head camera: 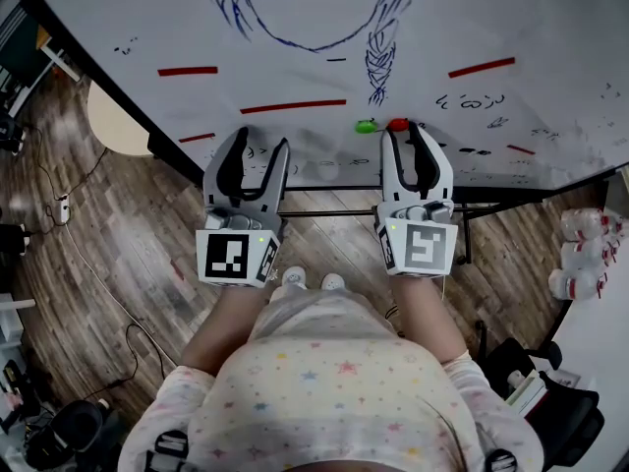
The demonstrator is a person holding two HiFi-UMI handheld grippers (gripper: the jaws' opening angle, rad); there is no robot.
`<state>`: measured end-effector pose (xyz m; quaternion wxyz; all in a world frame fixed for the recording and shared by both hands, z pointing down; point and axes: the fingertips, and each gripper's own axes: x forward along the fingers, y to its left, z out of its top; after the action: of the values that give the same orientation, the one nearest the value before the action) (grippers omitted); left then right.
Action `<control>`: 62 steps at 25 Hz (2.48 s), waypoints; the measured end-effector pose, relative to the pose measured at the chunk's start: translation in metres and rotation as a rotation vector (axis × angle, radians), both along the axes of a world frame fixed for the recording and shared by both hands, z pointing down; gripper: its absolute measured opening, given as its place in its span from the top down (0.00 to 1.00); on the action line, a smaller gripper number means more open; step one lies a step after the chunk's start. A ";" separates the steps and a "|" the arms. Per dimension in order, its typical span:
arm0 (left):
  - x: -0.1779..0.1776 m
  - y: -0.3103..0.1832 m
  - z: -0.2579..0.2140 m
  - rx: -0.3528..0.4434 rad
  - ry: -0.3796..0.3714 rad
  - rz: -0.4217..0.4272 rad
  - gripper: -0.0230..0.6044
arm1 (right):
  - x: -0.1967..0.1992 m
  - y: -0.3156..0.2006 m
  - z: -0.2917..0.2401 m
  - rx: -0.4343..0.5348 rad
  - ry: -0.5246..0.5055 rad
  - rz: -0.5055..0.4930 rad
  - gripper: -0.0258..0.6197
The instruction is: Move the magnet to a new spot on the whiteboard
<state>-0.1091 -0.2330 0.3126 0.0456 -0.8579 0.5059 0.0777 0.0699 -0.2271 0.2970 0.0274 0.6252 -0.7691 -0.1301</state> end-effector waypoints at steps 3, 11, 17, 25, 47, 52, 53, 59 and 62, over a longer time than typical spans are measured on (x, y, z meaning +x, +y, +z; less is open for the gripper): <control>-0.003 0.002 -0.001 0.000 0.002 -0.004 0.64 | 0.000 -0.002 0.000 0.006 0.021 0.026 0.77; -0.008 0.004 -0.001 0.000 0.003 -0.014 0.64 | 0.006 -0.003 0.013 0.006 0.008 0.053 0.77; -0.007 0.005 0.001 -0.006 0.004 -0.012 0.64 | 0.004 -0.003 0.009 -0.005 0.021 0.044 0.77; -0.004 0.007 0.002 -0.011 0.002 -0.003 0.64 | 0.004 -0.002 0.005 -0.003 0.014 0.035 0.77; 0.014 0.022 -0.002 -0.001 -0.008 0.028 0.64 | 0.009 0.023 -0.008 0.023 -0.014 0.005 0.78; 0.023 0.026 -0.005 0.006 -0.011 0.046 0.64 | 0.015 0.030 -0.014 0.041 -0.019 0.009 0.78; 0.025 0.027 -0.006 0.009 -0.012 0.048 0.64 | 0.016 0.032 -0.015 0.042 -0.021 0.011 0.78; 0.035 0.032 -0.008 0.009 -0.009 0.066 0.64 | 0.029 0.040 -0.017 0.042 -0.032 0.034 0.78; 0.042 0.032 -0.010 0.008 -0.009 0.078 0.64 | 0.038 0.043 -0.018 0.041 -0.039 0.048 0.78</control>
<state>-0.0668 -0.2008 0.3026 0.0482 -0.8770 0.4717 0.0775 0.1075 -0.1836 0.2790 0.0028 0.6464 -0.7513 -0.1327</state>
